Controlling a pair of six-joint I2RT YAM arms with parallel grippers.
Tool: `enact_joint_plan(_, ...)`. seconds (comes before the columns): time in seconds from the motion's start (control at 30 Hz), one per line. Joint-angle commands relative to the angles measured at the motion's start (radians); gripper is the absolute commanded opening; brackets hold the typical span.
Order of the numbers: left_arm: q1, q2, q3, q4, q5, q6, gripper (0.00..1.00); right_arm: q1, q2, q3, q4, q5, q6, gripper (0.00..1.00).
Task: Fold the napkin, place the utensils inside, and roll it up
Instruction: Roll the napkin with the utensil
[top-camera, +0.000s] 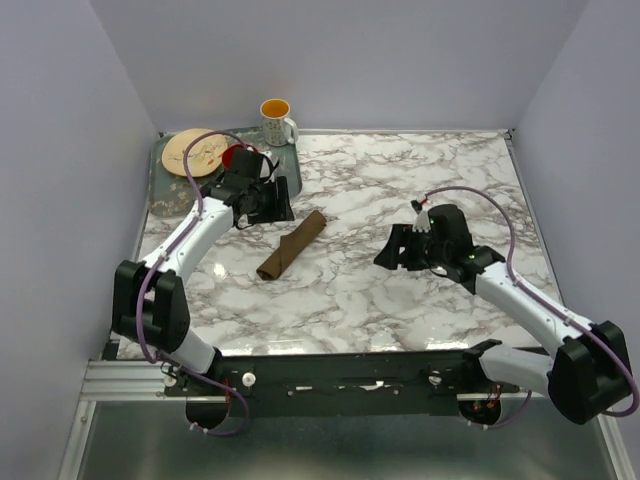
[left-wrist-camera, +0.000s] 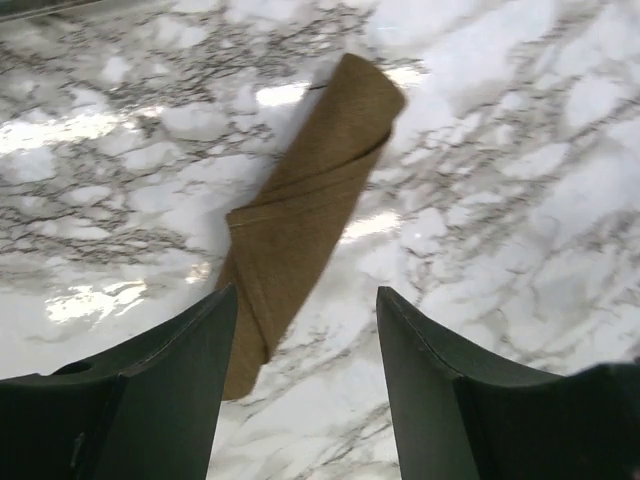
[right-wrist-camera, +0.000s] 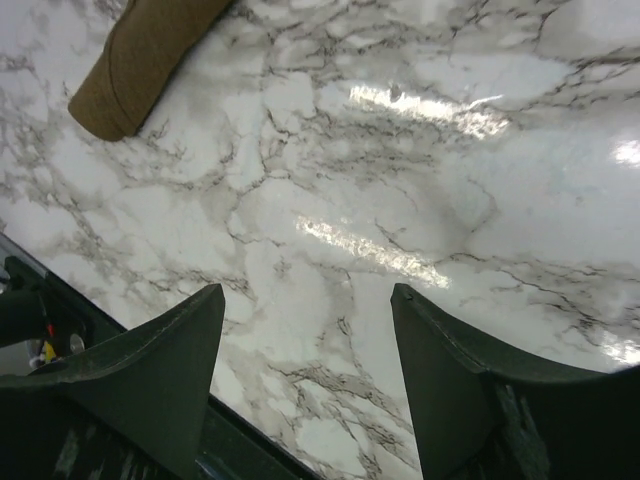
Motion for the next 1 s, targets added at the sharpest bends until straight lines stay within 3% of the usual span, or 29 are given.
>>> enact_joint_plan(0.0,-0.061,-0.134,0.027,0.062,0.194,0.008,0.68,-0.006,-0.126,0.097,-0.143,0.164,-0.053,0.76)
enact_joint_plan(0.17,-0.219,-0.369,0.017,0.310,0.193,-0.015,0.76,-0.008,-0.347,0.154,-0.220,0.316,-0.074,0.76)
enact_joint_plan(0.37,-0.264,-0.537,0.003,0.521,0.222,-0.050,0.84,-0.008,-0.541,0.318,-0.345,0.474,-0.122,0.77)
enact_joint_plan(0.6,-0.266,-0.633,0.044,0.471,0.108,0.008,0.93,-0.006,-0.547,0.471,-0.435,0.526,-0.148,0.80)
enact_joint_plan(0.7,-0.266,-0.642,0.036,0.463,0.102,-0.003,0.93,-0.006,-0.536,0.489,-0.420,0.522,-0.154,0.99)
enact_joint_plan(0.97,-0.266,-0.665,0.007,0.436,0.078,-0.017,0.93,-0.008,-0.516,0.465,-0.358,0.425,-0.175,1.00)
